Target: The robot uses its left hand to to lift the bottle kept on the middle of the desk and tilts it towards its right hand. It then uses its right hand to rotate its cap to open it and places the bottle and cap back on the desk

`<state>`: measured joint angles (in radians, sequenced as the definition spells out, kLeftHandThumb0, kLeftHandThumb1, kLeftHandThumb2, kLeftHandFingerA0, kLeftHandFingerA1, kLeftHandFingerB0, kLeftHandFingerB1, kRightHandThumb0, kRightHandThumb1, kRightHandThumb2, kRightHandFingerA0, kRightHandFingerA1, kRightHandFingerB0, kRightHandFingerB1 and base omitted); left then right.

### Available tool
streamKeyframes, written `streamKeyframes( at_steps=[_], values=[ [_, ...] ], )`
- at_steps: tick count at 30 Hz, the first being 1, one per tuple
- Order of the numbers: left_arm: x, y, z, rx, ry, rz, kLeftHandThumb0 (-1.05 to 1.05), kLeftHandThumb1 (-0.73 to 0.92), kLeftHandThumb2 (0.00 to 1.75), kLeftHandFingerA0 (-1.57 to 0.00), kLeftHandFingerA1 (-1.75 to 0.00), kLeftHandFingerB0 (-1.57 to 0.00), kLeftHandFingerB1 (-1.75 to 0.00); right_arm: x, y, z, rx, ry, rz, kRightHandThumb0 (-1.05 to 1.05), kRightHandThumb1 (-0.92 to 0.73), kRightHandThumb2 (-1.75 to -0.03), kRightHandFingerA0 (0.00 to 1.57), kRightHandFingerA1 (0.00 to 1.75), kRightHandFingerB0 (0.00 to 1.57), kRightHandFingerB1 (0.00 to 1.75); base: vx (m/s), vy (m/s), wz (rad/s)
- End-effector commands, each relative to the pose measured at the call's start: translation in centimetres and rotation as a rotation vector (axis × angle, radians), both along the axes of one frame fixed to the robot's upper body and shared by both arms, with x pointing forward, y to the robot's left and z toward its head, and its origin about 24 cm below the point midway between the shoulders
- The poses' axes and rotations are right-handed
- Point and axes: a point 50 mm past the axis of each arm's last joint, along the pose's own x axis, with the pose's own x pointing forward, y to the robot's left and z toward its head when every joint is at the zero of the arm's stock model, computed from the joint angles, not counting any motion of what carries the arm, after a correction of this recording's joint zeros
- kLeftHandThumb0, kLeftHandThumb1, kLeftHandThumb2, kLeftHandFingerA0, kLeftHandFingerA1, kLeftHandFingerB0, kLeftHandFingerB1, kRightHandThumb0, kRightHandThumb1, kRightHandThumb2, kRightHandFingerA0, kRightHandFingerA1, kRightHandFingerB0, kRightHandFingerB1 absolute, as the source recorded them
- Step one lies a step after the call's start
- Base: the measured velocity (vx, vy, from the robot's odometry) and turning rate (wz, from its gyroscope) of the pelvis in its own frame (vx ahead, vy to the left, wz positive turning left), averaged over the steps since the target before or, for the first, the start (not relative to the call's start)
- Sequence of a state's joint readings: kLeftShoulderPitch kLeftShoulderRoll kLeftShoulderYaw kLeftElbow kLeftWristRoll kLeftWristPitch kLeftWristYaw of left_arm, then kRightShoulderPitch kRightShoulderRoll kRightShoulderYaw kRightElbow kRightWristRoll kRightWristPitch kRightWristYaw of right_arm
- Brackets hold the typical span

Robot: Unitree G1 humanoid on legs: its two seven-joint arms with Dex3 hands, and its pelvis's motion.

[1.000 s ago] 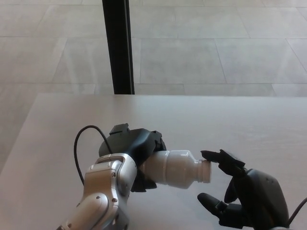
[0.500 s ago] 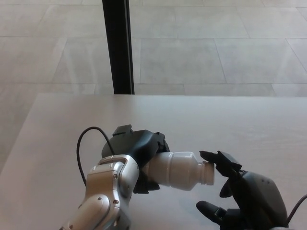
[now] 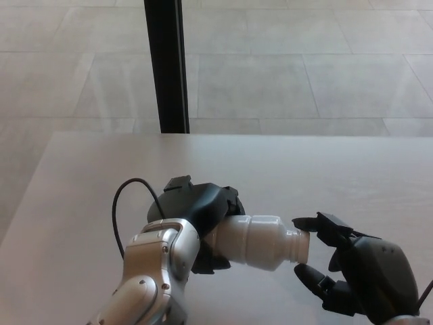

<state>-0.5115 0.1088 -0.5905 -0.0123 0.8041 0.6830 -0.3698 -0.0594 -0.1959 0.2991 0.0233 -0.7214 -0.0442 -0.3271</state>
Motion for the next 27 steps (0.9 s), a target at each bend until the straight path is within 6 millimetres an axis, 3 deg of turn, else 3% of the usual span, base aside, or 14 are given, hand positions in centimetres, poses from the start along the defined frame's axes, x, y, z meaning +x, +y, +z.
streamKeyframes(
  at_steps=[1, 2, 3, 4, 6, 8, 11, 14, 17, 19, 21, 22, 25, 27],
  values=[
    [-0.14, 0.35, 0.0, -0.009, 0.007, 0.018, -0.25, 0.64, 0.77, -0.77, -1.35, -0.72, -0.72, 0.25, -0.64, 0.4, -0.003, -0.097, -0.009, -0.47, -0.74, -0.64, 0.81, 1.34, 0.53, 0.61, 0.0, 0.0, 0.0],
    [-0.13, 0.36, 0.04, -0.01, 0.007, 0.016, -0.25, 0.64, 0.77, -0.77, -1.35, -0.72, -0.72, 0.29, -0.68, 0.39, -0.002, -0.101, -0.01, -0.47, -0.74, -0.64, 0.81, 1.34, 0.53, 0.61, 0.0, 0.0, 0.0],
    [-0.16, 0.39, 0.1, -0.004, -0.003, 0.006, -0.33, 0.67, 0.72, -0.79, -1.66, -0.7, -1.07, 0.28, -0.71, 0.33, -0.003, -0.103, -0.01, -0.47, -0.73, -0.64, 0.79, 1.42, 0.54, 0.62, 0.0, 0.0, 0.0],
    [-0.21, 0.41, 0.2, -0.002, -0.007, 0.004, -0.26, 0.65, 0.79, -0.72, -1.29, -0.66, -0.8, 0.26, -0.75, 0.24, -0.003, -0.106, -0.013, -0.47, -0.73, -0.64, 0.8, 1.41, 0.54, 0.63, 0.0, 0.0, 0.0],
    [-0.21, 0.44, 0.31, -0.003, -0.007, 0.006, -0.26, 0.64, 0.8, -0.77, -1.32, -0.7, -0.74, 0.29, -0.78, 0.1, -0.006, -0.104, -0.014, -0.47, -0.73, -0.64, 0.82, 1.38, 0.54, 0.62, 0.0, 0.0, 0.0],
    [-0.18, 0.4, 0.39, -0.018, 0.002, 0.011, -0.24, 0.66, 0.81, -0.78, -1.6, -0.72, -1.15, 0.23, -0.81, -0.07, -0.006, -0.101, -0.011, -0.48, -0.73, -0.64, 0.83, 1.37, 0.54, 0.62, 0.0, 0.0, 0.0],
    [-0.1, 0.37, 0.44, -0.015, 0.003, 0.007, -0.25, 0.64, 0.8, -0.77, -1.32, -0.72, -0.73, 0.12, -0.51, -0.24, 0.005, -0.09, 0.0, -0.48, -0.74, -0.64, 0.79, 1.4, 0.54, 0.61, 0.0, 0.0, 0.0],
    [-0.12, 0.32, 0.43, -0.014, 0.0, 0.002, -0.25, 0.66, 0.77, -0.8, -1.12, -0.74, -0.68, 0.06, -0.32, -0.17, 0.006, -0.094, 0.009, -0.48, -0.77, -0.63, 0.76, 1.48, 0.54, 0.61, 0.0, 0.0, 0.0],
    [-0.19, 0.25, 0.16, -0.02, -0.001, 0.006, -0.24, 0.64, 0.8, -0.81, -1.59, -0.79, -1.23, -0.07, -0.08, -0.08, 0.019, -0.129, 0.03, -0.45, -0.81, -0.58, 0.71, 1.64, 0.58, 0.62, 0.0, 0.0, 0.0],
    [-0.2, 0.22, 0.02, -0.022, 0.0, 0.006, -0.22, 0.63, 0.85, -0.8, -1.63, -0.8, -1.23, -0.09, -0.07, -0.07, 0.021, -0.138, 0.037, -0.45, -0.82, -0.57, 0.72, 1.68, 0.57, 0.64, 0.0, 0.0, 0.0],
    [-0.14, 0.21, 0.01, -0.021, 0.013, 0.008, -0.23, 0.65, 0.84, -0.79, -1.46, -0.8, -0.84, -0.12, -0.04, 0.01, 0.016, -0.159, 0.033, -0.45, -0.85, -0.58, 0.78, 1.75, 0.61, 0.72, 0.0, 0.0, 0.0],
    [-0.09, 0.18, -0.02, -0.024, 0.013, 0.013, -0.23, 0.62, 0.82, -0.78, -1.56, -0.8, -0.97, -0.12, -0.03, 0.07, 0.016, -0.168, 0.038, -0.47, -0.81, -0.6, 0.72, 1.75, 0.65, 0.81, 0.0, 0.0, 0.0],
    [-0.11, 0.18, -0.03, -0.026, 0.019, 0.013, -0.23, 0.65, 0.79, -0.78, -1.3, -0.76, -0.72, -0.11, 0.03, 0.11, 0.003, -0.171, 0.042, -0.48, -0.79, -0.61, 0.82, 1.75, 0.69, 0.87, 0.0, 0.0, 0.0],
    [-0.11, 0.1, -0.11, -0.03, 0.021, 0.012, -0.25, 0.63, 0.8, -0.79, -1.52, -0.82, -1.1, -0.13, 0.03, 0.11, 0.005, -0.169, 0.046, -0.5, -0.78, -0.62, 0.84, 1.75, 0.7, 0.87, 0.0, 0.0, 0.0]
  ],
)
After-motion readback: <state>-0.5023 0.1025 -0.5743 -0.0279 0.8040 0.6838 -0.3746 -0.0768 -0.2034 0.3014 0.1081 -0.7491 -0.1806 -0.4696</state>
